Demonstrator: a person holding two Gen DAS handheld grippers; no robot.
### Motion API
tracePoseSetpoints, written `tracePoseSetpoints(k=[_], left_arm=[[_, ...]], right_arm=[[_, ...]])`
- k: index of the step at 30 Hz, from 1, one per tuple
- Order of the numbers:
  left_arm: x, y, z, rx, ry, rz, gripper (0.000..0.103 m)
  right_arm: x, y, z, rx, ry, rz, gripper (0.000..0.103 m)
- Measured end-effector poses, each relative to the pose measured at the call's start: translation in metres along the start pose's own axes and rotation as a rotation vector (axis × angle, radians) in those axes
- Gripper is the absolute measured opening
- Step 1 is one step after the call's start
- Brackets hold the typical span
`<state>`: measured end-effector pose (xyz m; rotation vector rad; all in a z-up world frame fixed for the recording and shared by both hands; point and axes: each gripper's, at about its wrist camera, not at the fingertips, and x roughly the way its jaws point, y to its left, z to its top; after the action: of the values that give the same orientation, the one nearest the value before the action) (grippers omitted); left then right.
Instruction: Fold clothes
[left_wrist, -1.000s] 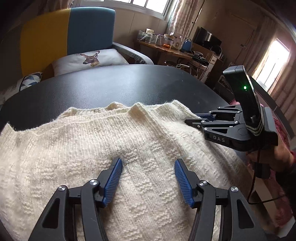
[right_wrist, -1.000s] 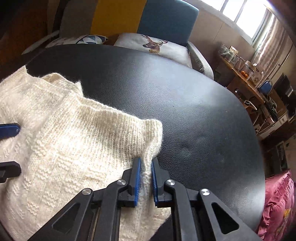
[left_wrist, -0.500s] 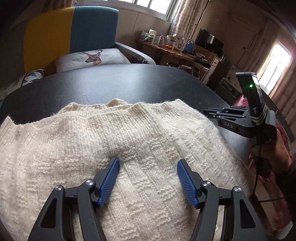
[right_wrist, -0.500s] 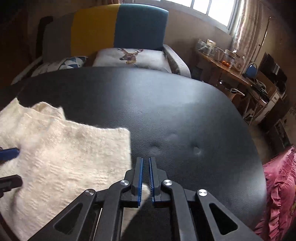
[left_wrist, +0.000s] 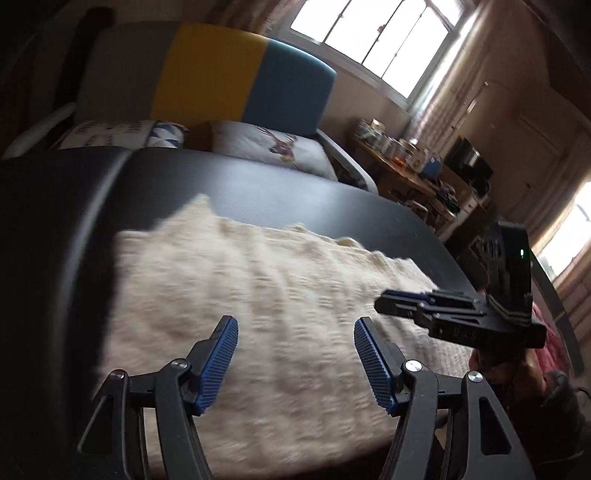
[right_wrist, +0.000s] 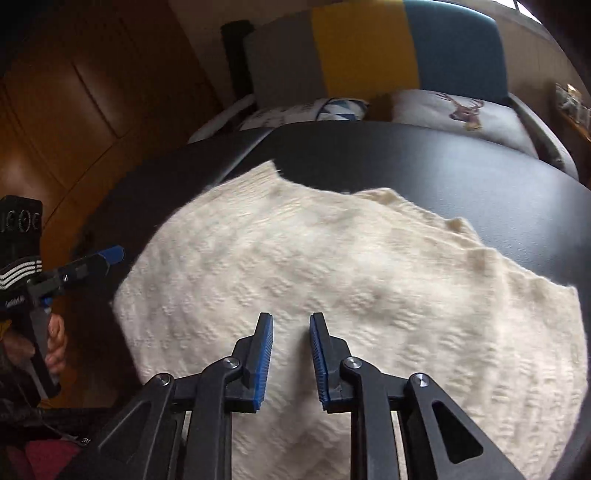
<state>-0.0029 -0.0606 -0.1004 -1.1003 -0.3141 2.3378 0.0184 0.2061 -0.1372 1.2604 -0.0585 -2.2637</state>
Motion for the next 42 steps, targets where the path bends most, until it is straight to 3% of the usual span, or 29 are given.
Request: tracePoseSetpoints(k=[3, 6, 10, 17, 20, 24, 27, 30, 32, 34, 36, 42], left_arm=[[-0.035, 0.061, -0.006, -0.089, -0.025, 0.008, 0.067], [-0.054, 0.092, -0.020, -0.097, 0.001, -0.054, 0.067], [-0.044, 0.088, -0.030, -0.009, 0.064, -0.197, 0.066], [-0.002, 0.094, -0.035, -0.033, 0.167, -0.289, 0.063], [-0.003, 0.097, -0.038, -0.033, 0.188, -0.283, 0.007], [-0.021, 0.104, -0.062, -0.030, 0.230, -0.255, 0.006], [-0.027, 0.113, -0.079, -0.113, 0.222, -0.277, 0.006], [-0.036, 0.104, -0.077, -0.114, 0.195, -0.253, 0.007], [-0.043, 0.103, -0.066, -0.106, 0.158, -0.241, 0.009], [-0.046, 0.104, -0.050, -0.093, 0.106, -0.215, 0.019], [-0.041, 0.102, -0.030, -0.067, 0.065, -0.182, 0.036], [0.008, 0.086, 0.034, 0.065, 0.046, -0.126, 0.039]], right_arm=[[0.012, 0.015, 0.008, -0.033, 0.005, 0.005, 0.020], [0.019, 0.020, 0.016, -0.027, 0.012, -0.020, 0.020], [0.018, 0.015, 0.021, -0.009, 0.026, -0.057, 0.020], [0.020, 0.008, 0.028, -0.034, 0.054, -0.141, 0.020], [0.029, -0.001, 0.029, -0.035, 0.064, -0.182, 0.020], [0.039, -0.013, 0.021, 0.013, 0.013, -0.132, 0.021], [0.040, -0.014, 0.020, 0.017, -0.008, -0.121, 0.021], [0.038, -0.016, 0.020, 0.024, -0.025, -0.099, 0.023], [0.035, -0.019, 0.020, 0.041, -0.033, -0.078, 0.023], [0.031, -0.019, 0.024, 0.051, -0.030, -0.065, 0.023], [0.024, -0.016, 0.026, 0.045, -0.038, -0.065, 0.023], [-0.001, -0.016, 0.029, -0.024, -0.064, -0.155, 0.024]])
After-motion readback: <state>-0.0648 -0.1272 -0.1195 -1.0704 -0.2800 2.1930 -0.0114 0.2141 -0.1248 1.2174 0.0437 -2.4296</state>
